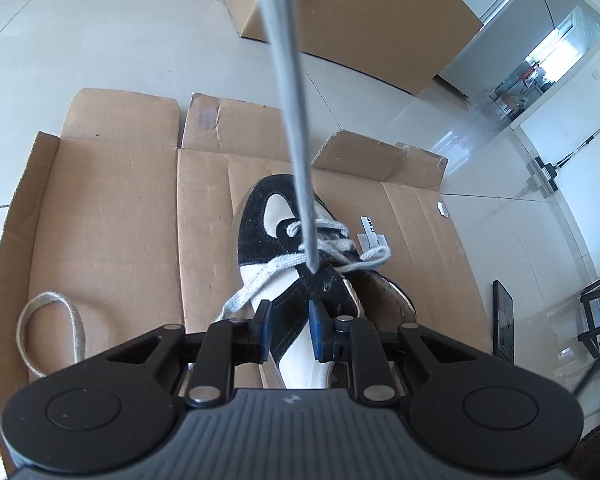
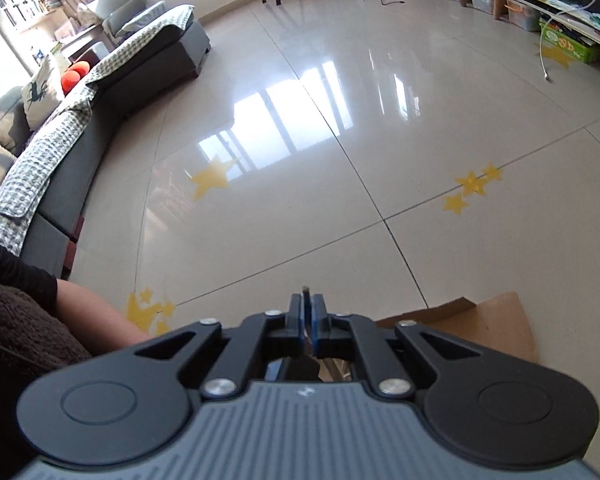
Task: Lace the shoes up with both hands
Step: 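Pull the lace upward from the crossing with the right tool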
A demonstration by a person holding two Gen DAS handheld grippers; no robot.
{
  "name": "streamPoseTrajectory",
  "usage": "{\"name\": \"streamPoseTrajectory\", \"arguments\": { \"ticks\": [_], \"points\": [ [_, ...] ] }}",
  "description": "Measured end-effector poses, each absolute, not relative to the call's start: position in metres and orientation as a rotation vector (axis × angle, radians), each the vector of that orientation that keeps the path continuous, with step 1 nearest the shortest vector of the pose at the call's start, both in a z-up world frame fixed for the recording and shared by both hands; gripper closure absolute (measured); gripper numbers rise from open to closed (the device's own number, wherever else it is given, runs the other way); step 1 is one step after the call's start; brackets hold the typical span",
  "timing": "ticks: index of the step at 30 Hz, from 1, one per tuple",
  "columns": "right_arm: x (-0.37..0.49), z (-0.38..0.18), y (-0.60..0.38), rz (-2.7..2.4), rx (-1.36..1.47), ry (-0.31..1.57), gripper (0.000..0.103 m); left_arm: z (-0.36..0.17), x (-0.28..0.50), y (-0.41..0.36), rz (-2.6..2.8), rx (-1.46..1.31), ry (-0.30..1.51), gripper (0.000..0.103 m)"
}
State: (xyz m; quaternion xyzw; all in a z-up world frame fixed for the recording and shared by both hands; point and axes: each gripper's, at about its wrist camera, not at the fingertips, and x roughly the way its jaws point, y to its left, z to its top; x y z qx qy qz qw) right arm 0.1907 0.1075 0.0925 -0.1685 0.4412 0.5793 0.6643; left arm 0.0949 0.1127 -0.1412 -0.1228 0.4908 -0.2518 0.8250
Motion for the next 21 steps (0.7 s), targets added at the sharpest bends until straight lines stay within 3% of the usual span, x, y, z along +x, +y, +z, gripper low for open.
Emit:
{"name": "streamPoseTrajectory", "arguments": {
  "ticks": [10, 21],
  "points": [
    [0.172, 0.096, 0.138, 1.37, -0.444, 1.007, 0.1, -0.145, 0.087, 0.122, -0.536, -0.284, 1.052, 0.084],
    [0.149, 0.049, 0.122, 1.368, -0.383, 1.153, 0.099, -0.149, 0.07, 0.169, -0.433, -0.305, 1.12, 0.084]
  ]
}}
